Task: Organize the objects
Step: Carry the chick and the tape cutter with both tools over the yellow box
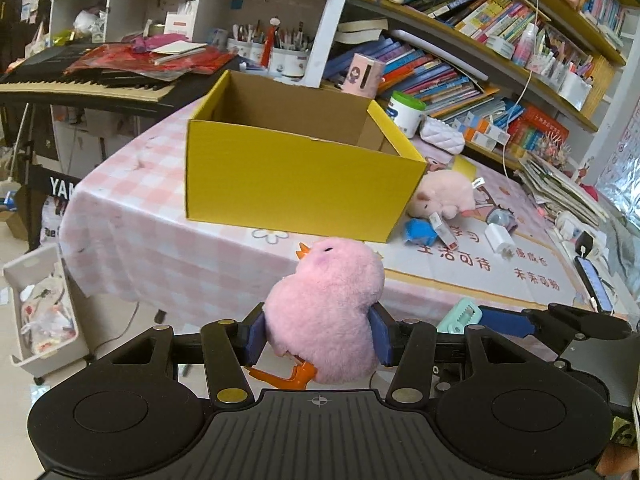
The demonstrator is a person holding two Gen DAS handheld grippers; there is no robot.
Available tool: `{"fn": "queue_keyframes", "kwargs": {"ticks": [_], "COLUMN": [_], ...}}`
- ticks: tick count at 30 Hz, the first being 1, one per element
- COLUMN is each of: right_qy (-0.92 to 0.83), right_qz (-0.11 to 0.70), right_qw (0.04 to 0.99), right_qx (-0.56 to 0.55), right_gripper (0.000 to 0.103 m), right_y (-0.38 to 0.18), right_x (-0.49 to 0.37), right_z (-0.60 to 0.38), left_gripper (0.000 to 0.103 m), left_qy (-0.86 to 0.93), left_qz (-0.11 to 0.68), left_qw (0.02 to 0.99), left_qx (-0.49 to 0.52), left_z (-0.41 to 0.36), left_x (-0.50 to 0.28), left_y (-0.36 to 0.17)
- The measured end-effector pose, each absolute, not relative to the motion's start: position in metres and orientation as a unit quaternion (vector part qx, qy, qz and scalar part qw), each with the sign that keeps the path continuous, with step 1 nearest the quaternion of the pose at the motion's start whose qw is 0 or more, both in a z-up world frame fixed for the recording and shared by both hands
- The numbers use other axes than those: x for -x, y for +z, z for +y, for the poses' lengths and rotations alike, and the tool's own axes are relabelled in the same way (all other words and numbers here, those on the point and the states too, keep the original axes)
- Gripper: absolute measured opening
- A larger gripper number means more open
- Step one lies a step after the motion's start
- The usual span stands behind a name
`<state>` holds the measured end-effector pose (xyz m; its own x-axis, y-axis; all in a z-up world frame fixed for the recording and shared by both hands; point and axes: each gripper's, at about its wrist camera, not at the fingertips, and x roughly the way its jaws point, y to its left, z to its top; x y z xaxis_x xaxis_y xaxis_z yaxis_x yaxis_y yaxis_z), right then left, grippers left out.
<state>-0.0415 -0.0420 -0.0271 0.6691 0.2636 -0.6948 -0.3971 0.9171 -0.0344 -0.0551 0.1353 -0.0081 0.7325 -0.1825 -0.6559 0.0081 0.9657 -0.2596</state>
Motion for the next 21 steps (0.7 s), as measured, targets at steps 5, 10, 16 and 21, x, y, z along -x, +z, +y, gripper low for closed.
{"fn": "queue_keyframes", "kwargs": {"ticks": [5, 10, 16, 21], "right_qy": [0.184, 0.194, 0.195, 0.207], "right_qz": [0.360, 0.355, 0.355, 0.320], "right_qw": [0.910, 0.908, 0.908, 0.917], "right_qx": [0.096, 0.108, 0.109, 0.117], "right_gripper": [0.068, 0.068, 0.068, 0.068], "right_y": [-0.023, -0.020, -0.019, -0.011], "right_x": [0.044, 0.044, 0.036, 0.023], "right_z": [-0.027, -0.017, -0.014, -0.007], "left_gripper": [0.050, 0.050, 0.050, 0.050], "left_qy": [-0.045, -0.044, -0.044, -0.046], "left_qz": [0.346, 0.344, 0.336, 0.290], "left_qw": [0.929, 0.929, 0.931, 0.947], "left_qx": [0.126, 0.132, 0.133, 0.128], "left_z": [0.151, 0.157, 0.160, 0.161], "left_x": [0.060, 0.057, 0.050, 0.040], "left_y": [-0.003, -0.004, -0.003, 0.014]}}
